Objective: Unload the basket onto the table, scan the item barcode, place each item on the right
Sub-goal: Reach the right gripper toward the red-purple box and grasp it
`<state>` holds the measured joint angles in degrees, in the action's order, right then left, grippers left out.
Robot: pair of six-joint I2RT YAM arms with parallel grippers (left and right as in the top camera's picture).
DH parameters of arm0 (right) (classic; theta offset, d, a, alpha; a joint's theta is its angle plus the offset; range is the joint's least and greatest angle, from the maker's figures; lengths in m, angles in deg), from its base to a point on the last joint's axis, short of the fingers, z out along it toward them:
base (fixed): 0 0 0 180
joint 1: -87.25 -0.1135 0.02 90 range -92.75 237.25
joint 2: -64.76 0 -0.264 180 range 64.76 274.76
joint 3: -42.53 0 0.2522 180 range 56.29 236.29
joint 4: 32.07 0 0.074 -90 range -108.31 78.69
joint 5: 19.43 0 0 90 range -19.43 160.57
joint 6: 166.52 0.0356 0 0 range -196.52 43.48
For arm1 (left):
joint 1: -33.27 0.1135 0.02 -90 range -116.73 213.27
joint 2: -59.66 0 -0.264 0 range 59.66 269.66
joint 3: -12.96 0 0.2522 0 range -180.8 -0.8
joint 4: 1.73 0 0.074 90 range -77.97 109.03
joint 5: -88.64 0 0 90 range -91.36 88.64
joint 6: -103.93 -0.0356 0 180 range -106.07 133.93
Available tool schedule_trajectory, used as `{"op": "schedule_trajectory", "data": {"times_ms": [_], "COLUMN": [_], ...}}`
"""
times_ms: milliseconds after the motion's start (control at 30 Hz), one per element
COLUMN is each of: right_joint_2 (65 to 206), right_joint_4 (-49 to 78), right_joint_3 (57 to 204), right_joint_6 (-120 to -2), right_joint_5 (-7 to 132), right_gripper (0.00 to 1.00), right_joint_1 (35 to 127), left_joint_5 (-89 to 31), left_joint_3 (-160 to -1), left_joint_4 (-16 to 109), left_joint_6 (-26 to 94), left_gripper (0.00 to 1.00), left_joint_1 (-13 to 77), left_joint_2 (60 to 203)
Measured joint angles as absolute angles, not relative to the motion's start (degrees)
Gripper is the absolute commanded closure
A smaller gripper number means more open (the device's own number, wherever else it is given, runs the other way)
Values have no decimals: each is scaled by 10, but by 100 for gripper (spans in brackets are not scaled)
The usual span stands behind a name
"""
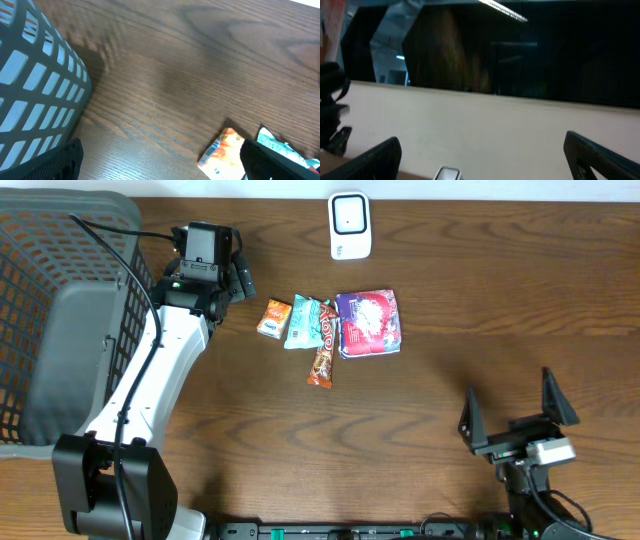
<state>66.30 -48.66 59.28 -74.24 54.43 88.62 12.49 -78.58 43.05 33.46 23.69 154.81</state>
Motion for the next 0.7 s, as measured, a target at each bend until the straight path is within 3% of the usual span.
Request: {"op": "schedule_trajectory", "data": {"times_ms": [167,500,700], "right_joint_2": [770,1137,1316], "right_joint_4": [-327,-36,-20], "right_joint_3": [725,1019,1130], "right_joint_6": [-775,-803,-761], "right_joint_5": [538,445,340], "right_gripper": [1,1,1], "right_joint_1": [886,886,875], "left_joint_5": [125,125,125], "left_joint_3": [-786,-786,-786], "left_joint_4": [430,431,431], "left_joint_6": [335,335,335], "left_gripper": [1,0,1], "left_joint_1": [237,237,237], "left_joint_2": [1548,1548,1548]}}
